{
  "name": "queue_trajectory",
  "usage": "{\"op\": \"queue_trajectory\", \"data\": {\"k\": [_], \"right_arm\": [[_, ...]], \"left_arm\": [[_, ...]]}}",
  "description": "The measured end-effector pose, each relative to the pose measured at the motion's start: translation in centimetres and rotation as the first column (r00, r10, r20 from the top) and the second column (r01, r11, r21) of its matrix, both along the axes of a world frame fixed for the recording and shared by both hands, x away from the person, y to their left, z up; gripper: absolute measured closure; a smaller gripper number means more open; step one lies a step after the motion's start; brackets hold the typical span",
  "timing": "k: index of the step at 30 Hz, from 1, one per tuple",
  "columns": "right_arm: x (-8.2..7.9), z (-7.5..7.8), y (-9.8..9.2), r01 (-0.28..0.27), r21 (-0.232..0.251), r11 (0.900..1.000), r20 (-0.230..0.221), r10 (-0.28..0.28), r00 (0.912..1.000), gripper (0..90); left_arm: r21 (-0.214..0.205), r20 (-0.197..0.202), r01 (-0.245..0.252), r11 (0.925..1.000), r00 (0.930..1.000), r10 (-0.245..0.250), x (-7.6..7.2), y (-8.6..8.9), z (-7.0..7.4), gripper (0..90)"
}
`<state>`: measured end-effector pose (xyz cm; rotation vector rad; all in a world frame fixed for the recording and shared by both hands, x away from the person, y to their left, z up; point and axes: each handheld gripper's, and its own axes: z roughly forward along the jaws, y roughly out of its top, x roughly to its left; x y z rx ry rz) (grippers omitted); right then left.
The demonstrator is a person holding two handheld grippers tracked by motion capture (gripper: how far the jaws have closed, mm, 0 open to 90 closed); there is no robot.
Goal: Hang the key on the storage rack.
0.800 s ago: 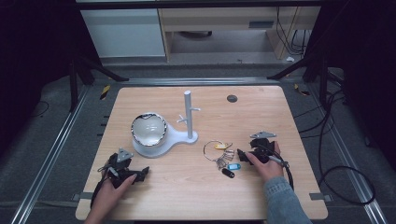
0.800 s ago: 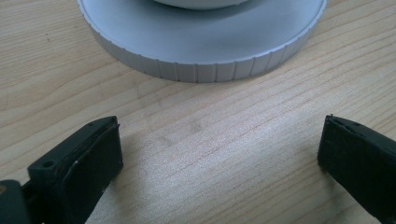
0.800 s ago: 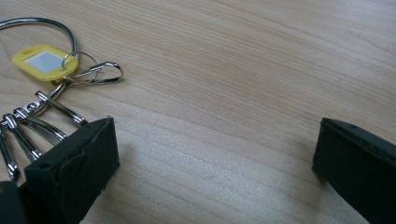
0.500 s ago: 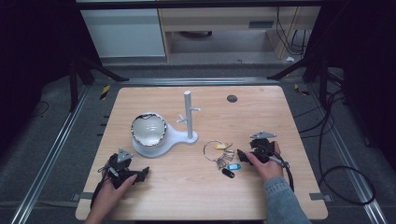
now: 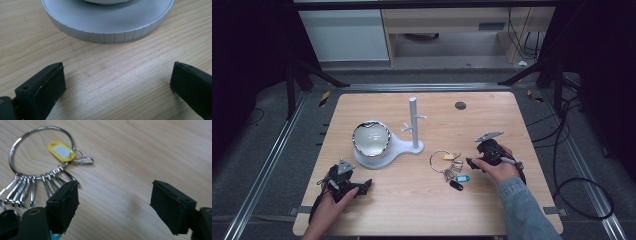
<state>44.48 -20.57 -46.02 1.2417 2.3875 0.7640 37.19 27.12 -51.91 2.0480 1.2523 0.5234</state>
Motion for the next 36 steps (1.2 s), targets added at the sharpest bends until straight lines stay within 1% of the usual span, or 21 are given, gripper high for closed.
{"op": "queue_trajectory", "data": {"k": [1, 3, 4, 7, 8, 9, 10, 11, 12, 13, 15, 16, 17, 18, 19, 20, 21, 22, 24, 32, 36], "right_arm": [[0.3, 1.2, 0.6, -0.048, -0.018, 0.9987, -0.009, 0.048, 0.9988, 34.0], [0.4, 1.6, 0.8, -0.060, -0.022, 0.9980, -0.015, 0.060, 0.9981, 37.7], [0.5, 2.7, 1.4, -0.135, -0.022, 0.9905, -0.028, 0.135, 0.9905, 44.8], [0.7, 3.6, 2.2, -0.208, -0.065, 0.9760, -0.051, 0.205, 0.9774, 55.6], [0.8, 3.9, 2.5, -0.228, -0.079, 0.9705, -0.065, 0.223, 0.9726, 58.3], [0.8, 3.9, 2.5, -0.228, -0.079, 0.9705, -0.065, 0.223, 0.9726, 58.3], [0.9, 4.1, 3.1, -0.276, -0.114, 0.9544, -0.082, 0.267, 0.9600, 64.8], [1.0, 4.1, 3.3, -0.290, -0.119, 0.9494, -0.093, 0.281, 0.9553, 67.5], [1.2, 4.1, 3.4, -0.304, -0.122, 0.9448, -0.109, 0.292, 0.9502, 71.4], [1.2, 4.1, 3.4, -0.304, -0.122, 0.9448, -0.109, 0.292, 0.9502, 71.4], [1.6, 3.7, 3.7, -0.323, -0.121, 0.9388, -0.145, 0.305, 0.9413, 78.1], [1.7, 3.4, 3.8, -0.332, -0.121, 0.9356, -0.161, 0.311, 0.9366, 79.4], [1.7, 3.4, 3.8, -0.332, -0.121, 0.9356, -0.161, 0.311, 0.9366, 79.4], [2.0, 2.8, 4.0, -0.348, -0.136, 0.9277, -0.190, 0.320, 0.9282, 80.3], [2.0, 2.8, 4.0, -0.348, -0.136, 0.9277, -0.190, 0.320, 0.9282, 80.3], [2.2, 2.3, 4.3, -0.360, -0.143, 0.9220, -0.211, 0.327, 0.9212, 80.4], [2.2, 2.3, 4.3, -0.360, -0.143, 0.9220, -0.211, 0.327, 0.9212, 80.4], [2.4, 1.8, 4.5, -0.376, -0.163, 0.9122, -0.225, 0.336, 0.9144, 80.3], [2.6, 1.6, 4.7, -0.391, -0.172, 0.9042, -0.233, 0.348, 0.9081, 80.1], [3.0, 1.0, 5.3, -0.415, -0.189, 0.8899, -0.261, 0.362, 0.8948, 79.4], [3.4, 0.6, 5.6, -0.429, -0.208, 0.8790, -0.280, 0.367, 0.8873, 80.0]], "left_arm": [[0.000, 0.000, 0.001, 1.0000, 1.0000, -0.001, 0.0, 0.0, 0.0, 0.0], [0.002, -0.001, 0.002, 1.0000, 1.0000, -0.002, 0.0, 0.0, 0.0, 0.0], [0.001, -0.001, 0.003, 1.0000, 1.0000, -0.003, -0.1, 0.0, 0.0, 0.0], [0.001, -0.001, 0.002, 1.0000, 1.0000, -0.002, -0.1, 0.0, 0.0, 0.0], [0.001, -0.001, 0.002, 1.0000, 1.0000, -0.002, -0.1, 0.0, 0.0, 0.0], [0.001, -0.001, 0.002, 1.0000, 1.0000, -0.002, -0.1, 0.0, 0.0, 0.0], [0.001, -0.001, 0.002, 1.0000, 1.0000, -0.002, -0.1, 0.0, 0.0, 0.0], [0.001, -0.001, 0.003, 1.0000, 1.0000, -0.003, -0.1, 0.0, 0.0, 0.0], [0.001, -0.001, 0.004, 1.0000, 1.0000, -0.004, -0.1, 0.0, 0.0, 0.0], [0.001, -0.001, 0.004, 1.0000, 1.0000, -0.004, -0.1, 0.0, 0.0, 0.0], [0.001, -0.001, 0.009, 1.0000, 1.0000, -0.009, 0.0, 0.0, 0.0, 0.0], [0.001, -0.001, 0.009, 1.0000, 1.0000, -0.009, 0.0, 0.0, 0.0, 0.0], [0.001, -0.001, 0.011, 0.9999, 0.9999, -0.011, 0.0, 0.0, 0.0, 0.0], [0.001, -0.001, 0.012, 0.9999, 0.9999, -0.012, 0.0, 0.0, 0.0, 0.0], [0.001, -0.001, 0.012, 0.9999, 0.9999, -0.012, 0.0, 0.0, 0.0, 0.0], [0.002, -0.001, 0.013, 0.9999, 0.9999, -0.013, -0.1, 0.0, 0.0, 0.0], [0.002, -0.001, 0.013, 0.9999, 0.9999, -0.013, -0.1, 0.0, 0.0, 0.0], [0.002, -0.001, 0.013, 0.9999, 0.9999, -0.013, -0.1, 0.0, 0.0, 0.0], [0.002, -0.001, 0.012, 0.9999, 0.9999, -0.012, -0.1, 0.0, 0.0, 0.0], [0.002, -0.001, 0.013, 0.9999, 0.9999, -0.013, -0.1, 0.0, 0.0, 0.0], [0.002, -0.001, 0.013, 0.9999, 0.9999, -0.013, -0.1, 0.0, 0.0, 0.0]]}}
